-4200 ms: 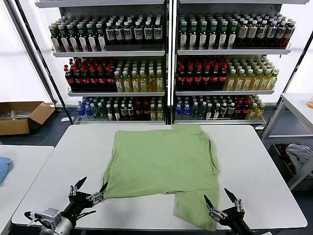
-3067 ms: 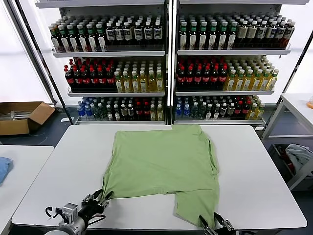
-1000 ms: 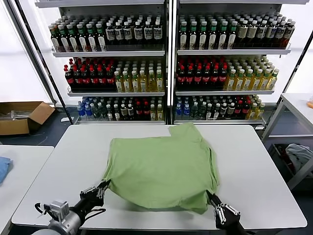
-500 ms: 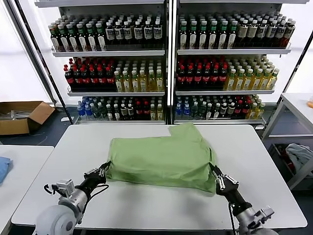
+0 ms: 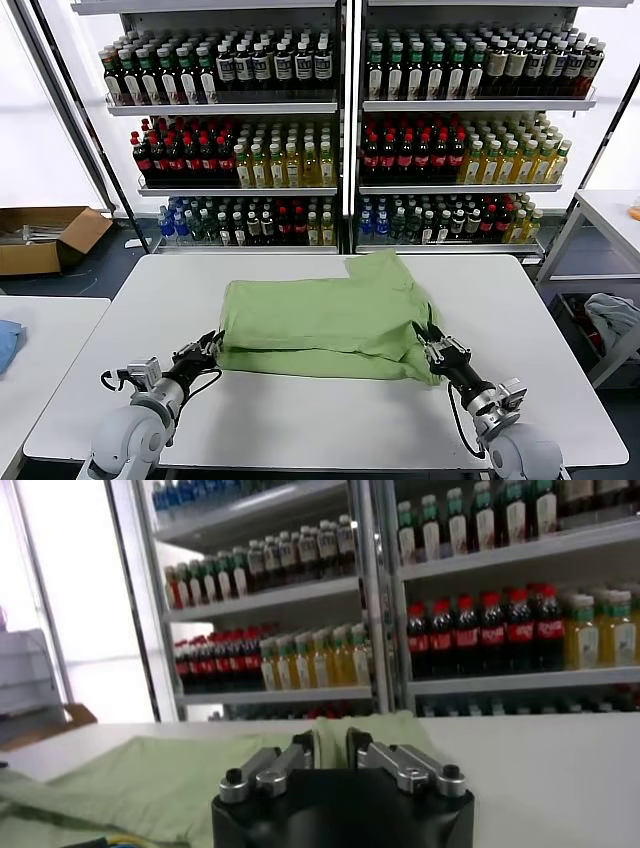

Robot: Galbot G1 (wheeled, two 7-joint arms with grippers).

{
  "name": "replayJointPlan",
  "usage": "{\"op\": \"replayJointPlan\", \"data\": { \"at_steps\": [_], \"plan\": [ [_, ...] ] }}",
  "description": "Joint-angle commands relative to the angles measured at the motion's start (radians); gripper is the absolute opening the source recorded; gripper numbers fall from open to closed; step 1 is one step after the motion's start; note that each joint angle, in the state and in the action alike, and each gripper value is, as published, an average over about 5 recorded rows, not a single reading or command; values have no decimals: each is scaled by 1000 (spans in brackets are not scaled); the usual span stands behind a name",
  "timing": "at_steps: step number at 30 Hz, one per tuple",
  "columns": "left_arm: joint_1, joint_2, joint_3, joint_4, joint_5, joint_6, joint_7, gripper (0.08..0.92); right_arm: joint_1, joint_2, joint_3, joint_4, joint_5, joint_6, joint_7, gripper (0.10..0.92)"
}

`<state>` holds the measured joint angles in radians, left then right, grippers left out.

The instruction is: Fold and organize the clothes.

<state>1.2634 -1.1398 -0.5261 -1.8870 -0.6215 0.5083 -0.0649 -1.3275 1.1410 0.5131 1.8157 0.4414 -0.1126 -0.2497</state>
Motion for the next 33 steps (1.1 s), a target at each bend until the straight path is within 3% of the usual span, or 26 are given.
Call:
{"op": "replayJointPlan", "data": {
  "at_steps": [1,10,16,20,33],
  "plan": [
    [57,3,-30,-54,9,29,-8,433,-122,-7,31,86,-89,-68,56,555],
    [58,-8,4,11,31,36,0,676,-200,29,21,144,-173,-159,136,796],
    [27,-4,17,51,23,29,27,802,-166,32,-6,114,-149,-190,162,795],
    [26,3,18,49,17,27,48,732,-161,30,-6,113,-114,-195,167,689],
    [30,22,30,55,16,38,99,352,-145,27,-18,97,-98,-199,162,317]
  ]
}}
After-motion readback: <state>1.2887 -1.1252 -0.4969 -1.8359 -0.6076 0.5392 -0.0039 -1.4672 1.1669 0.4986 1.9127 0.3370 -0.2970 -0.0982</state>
